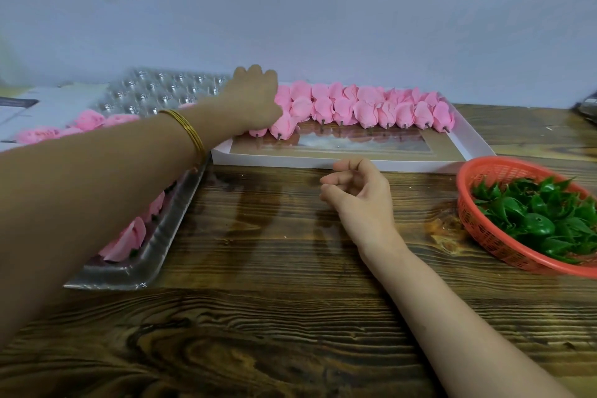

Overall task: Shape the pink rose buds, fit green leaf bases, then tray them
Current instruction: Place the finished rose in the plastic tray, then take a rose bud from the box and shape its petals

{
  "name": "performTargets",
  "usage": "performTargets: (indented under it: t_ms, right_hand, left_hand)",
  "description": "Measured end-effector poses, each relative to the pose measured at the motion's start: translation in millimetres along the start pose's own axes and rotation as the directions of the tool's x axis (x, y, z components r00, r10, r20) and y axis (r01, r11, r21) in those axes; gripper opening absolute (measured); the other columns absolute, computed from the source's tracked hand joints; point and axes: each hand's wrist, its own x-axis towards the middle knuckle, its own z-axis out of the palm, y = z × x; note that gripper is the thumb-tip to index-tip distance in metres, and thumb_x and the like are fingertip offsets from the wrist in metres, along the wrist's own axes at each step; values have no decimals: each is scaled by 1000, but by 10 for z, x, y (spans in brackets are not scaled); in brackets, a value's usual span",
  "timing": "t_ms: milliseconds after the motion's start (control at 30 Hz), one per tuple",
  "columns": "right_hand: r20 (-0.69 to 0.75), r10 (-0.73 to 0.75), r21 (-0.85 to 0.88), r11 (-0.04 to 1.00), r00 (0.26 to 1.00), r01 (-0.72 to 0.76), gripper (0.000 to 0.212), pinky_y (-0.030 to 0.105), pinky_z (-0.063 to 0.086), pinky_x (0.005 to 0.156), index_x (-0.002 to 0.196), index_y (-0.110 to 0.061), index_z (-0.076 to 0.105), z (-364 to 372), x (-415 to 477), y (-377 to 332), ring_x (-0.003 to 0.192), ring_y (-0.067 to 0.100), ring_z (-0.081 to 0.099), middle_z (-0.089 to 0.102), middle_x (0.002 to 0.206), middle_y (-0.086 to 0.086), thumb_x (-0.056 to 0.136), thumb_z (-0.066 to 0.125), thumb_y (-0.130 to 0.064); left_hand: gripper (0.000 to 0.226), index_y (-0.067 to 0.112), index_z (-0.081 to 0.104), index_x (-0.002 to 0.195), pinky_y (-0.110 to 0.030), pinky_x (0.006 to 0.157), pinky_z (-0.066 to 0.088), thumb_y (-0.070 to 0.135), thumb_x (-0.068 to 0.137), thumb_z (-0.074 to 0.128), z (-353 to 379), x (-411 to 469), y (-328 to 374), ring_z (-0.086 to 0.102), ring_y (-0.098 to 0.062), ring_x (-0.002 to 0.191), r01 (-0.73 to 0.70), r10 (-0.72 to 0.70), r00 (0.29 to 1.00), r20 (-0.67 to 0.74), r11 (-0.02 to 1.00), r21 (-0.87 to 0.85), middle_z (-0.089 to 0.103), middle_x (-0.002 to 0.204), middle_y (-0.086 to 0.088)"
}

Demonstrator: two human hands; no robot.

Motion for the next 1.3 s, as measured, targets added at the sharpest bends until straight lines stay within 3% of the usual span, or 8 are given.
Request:
performTargets:
  t_ms: [133,267,433,533,633,833,1300]
  right_hand:
    - [6,-3,0,1000,1000,3,34,49,56,86,87,-23,57,-4,-3,-16,75,18,63,69,80,4,76,63,8]
    - [19,-3,-2,1000,1000,3,32,48,56,86,88,-23,58,-2,-6,-23,75,18,64,69,79,5,76,64,7]
    - [19,-12,-12,1000,1000,12,32,49,55,85,87,-23,58,9,4,-13,75,20,64,69,77,3,75,64,5]
    - [18,-15,-12,1000,1000,15,32,50,56,84,87,-24,58,6,4,-8,75,21,64,69,77,3,75,64,5]
    - [22,-19,-20,1000,1000,19,32,49,56,83,86,-25,58,8,5,-7,75,21,65,69,76,2,75,65,4]
    - [26,-19,-21,1000,999,20,33,49,56,84,86,-25,58,21,2,-14,73,17,63,68,75,1,75,64,6]
    - [18,-22,-15,1000,1000,23,32,53,55,83,85,-23,59,18,7,-1,71,17,62,67,74,-1,75,63,7]
  left_hand:
    - [13,8,59,92,-36,80,43,14,82,64,190,-44,173,57,-33,98,-20,15,999,-42,992,-123,61,99,-15]
    - [27,8,51,101,-31,62,32,22,84,67,416,0,190,49,-28,85,53,-67,996,-54,973,-226,48,93,-8]
    - [49,7,49,121,-34,71,36,34,84,68,593,88,173,57,-36,104,99,-114,990,-82,981,-164,53,120,-16]
    - [54,6,49,123,-36,73,37,39,85,70,627,119,175,57,-38,109,134,-147,986,-77,980,-149,52,124,-18]
    - [60,6,45,130,-41,84,43,38,86,69,628,141,216,52,-37,118,132,-140,988,-61,984,-116,45,132,-17]
    - [55,3,45,132,-39,91,43,35,93,65,592,109,279,48,-37,124,114,-118,990,-76,992,-53,46,134,-19]
    - [27,3,59,111,-36,68,37,19,90,65,617,100,263,59,-38,103,109,-129,985,-118,981,-161,61,113,-20]
